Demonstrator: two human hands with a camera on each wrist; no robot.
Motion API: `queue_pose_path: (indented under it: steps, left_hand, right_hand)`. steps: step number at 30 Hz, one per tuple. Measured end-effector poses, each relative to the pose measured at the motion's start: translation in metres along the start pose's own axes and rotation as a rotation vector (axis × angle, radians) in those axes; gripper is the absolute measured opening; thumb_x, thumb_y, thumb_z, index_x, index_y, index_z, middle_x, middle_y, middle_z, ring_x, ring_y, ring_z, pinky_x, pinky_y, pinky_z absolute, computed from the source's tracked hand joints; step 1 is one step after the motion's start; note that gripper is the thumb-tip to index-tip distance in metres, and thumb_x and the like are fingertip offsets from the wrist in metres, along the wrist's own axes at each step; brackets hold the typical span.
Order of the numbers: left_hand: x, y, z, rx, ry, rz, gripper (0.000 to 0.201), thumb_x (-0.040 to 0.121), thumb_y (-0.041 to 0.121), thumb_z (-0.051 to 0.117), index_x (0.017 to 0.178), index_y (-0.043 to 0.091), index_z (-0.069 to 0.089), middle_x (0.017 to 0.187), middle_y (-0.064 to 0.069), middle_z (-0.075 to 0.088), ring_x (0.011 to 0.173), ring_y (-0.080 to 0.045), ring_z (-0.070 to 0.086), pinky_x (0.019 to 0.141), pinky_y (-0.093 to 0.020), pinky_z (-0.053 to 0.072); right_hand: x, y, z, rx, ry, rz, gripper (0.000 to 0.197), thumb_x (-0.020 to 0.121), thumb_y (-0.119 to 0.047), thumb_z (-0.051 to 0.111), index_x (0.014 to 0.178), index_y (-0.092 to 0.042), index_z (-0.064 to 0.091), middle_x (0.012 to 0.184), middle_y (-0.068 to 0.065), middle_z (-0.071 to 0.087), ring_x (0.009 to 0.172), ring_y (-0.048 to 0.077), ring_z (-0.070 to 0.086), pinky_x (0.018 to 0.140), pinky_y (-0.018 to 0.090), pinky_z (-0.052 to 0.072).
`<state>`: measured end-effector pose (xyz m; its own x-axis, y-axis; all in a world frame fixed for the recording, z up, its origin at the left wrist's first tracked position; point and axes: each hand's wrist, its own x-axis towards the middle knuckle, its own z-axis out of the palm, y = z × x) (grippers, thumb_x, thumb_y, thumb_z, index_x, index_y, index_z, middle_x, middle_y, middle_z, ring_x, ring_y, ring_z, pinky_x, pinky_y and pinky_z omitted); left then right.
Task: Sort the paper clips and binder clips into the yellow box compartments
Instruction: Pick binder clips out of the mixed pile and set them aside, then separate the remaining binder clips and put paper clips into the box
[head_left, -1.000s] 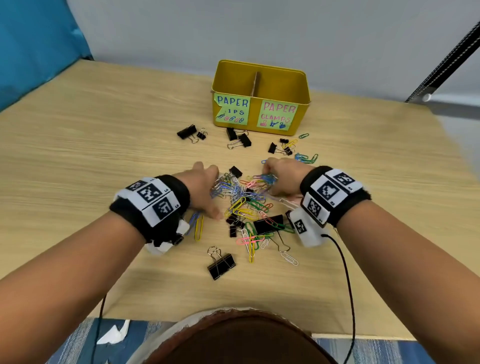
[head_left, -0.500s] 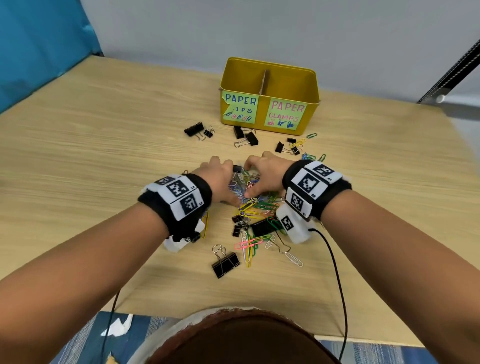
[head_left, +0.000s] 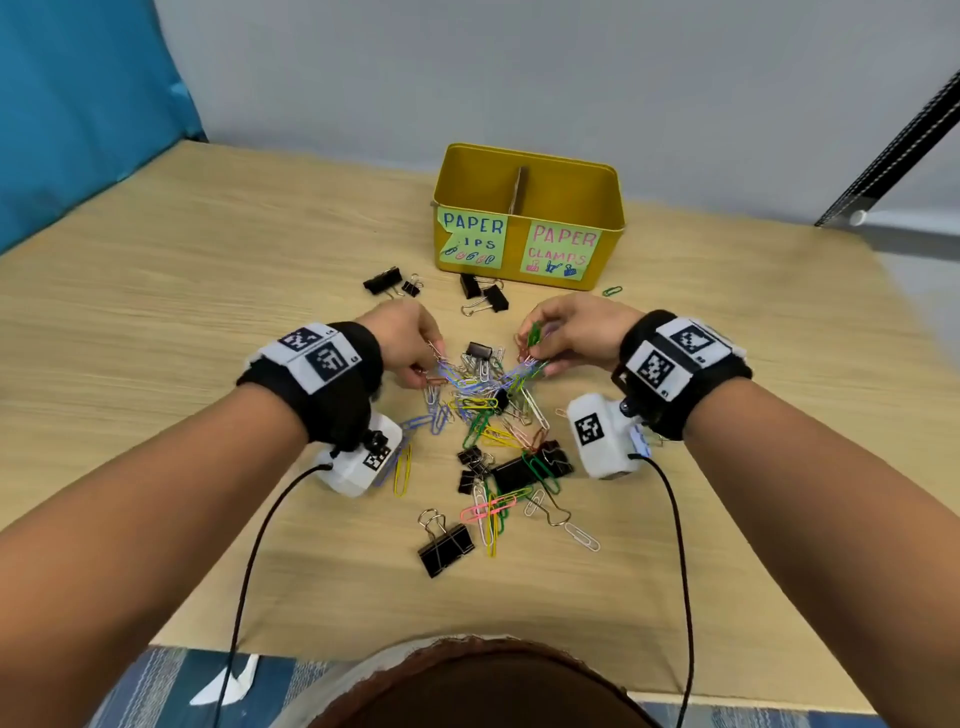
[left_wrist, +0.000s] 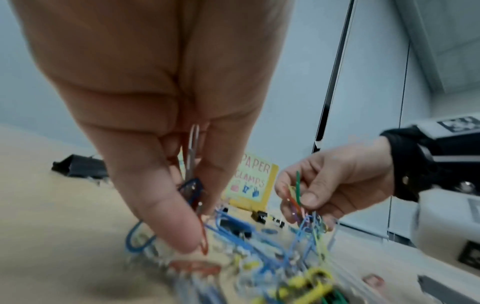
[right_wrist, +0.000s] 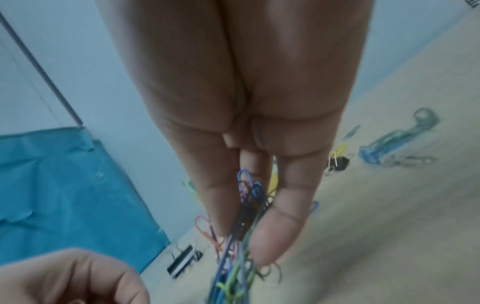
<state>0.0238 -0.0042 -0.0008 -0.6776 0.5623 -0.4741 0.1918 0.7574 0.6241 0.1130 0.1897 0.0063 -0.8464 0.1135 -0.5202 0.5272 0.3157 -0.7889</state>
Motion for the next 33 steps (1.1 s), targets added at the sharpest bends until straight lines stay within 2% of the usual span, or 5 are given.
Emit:
queue_pose_path:
  steps: [3,20,26,30,33]
  left_hand:
    - [0.001,0.007,-0.014,-0.117,-0.004,0.067,0.025,0.085,-0.01,0.056,0.069,0.009,0.06,0.066,-0.01,0.058,0.033,-0.003,0.06,0.051,-0.013,0.055]
    - [0.049,0.113,-0.125,-0.552,0.305,0.317,0.027,0.084,-0.012,0.056,0.065,0.007,0.054,0.065,-0.008,0.056,0.034,-0.004,0.058,0.05,-0.016,0.056]
    - [0.089,0.106,-0.112,-0.418,0.333,0.206,0.014,0.083,-0.006,0.057,0.087,0.006,0.065,0.081,-0.013,0.06,0.075,-0.023,0.059,0.063,-0.026,0.055]
    - [0.091,0.096,-0.101,-0.155,0.248,0.125,0.044,0.087,-0.001,0.054,0.131,0.005,0.052,0.128,-0.016,0.058,0.117,-0.029,0.056,0.1,-0.04,0.048]
    - [0.064,0.092,-0.093,-0.133,0.408,0.261,0.037,0.089,0.005,0.053,0.126,0.007,0.056,0.117,-0.009,0.061,0.103,-0.021,0.058,0.083,-0.03,0.05]
  right_hand:
    - [-0.005,-0.009,-0.012,0.131,0.027,-0.048,0.025,0.087,0.012,0.051,0.082,-0.011,0.06,0.077,0.008,0.062,0.051,0.005,0.067,0.052,0.015,0.057]
    - [0.023,-0.173,-0.064,0.421,0.3,-0.571,0.026,0.087,0.014,0.05,0.078,-0.01,0.058,0.065,0.002,0.064,0.051,0.005,0.065,0.052,0.016,0.056]
    - [0.073,-0.154,-0.049,0.393,0.42,-0.399,0.026,0.088,0.014,0.047,0.081,-0.009,0.056,0.079,0.008,0.058,0.066,0.015,0.059,0.053,0.017,0.053]
    - [0.083,-0.124,-0.045,-0.08,0.287,-0.164,0.044,0.089,-0.004,0.054,0.133,-0.007,0.05,0.125,0.009,0.057,0.105,0.026,0.057,0.079,0.034,0.049]
    - [0.055,-0.114,-0.045,0.035,0.35,-0.238,0.035,0.091,-0.007,0.054,0.124,-0.015,0.056,0.107,0.005,0.062,0.096,0.019,0.056,0.071,0.027,0.044]
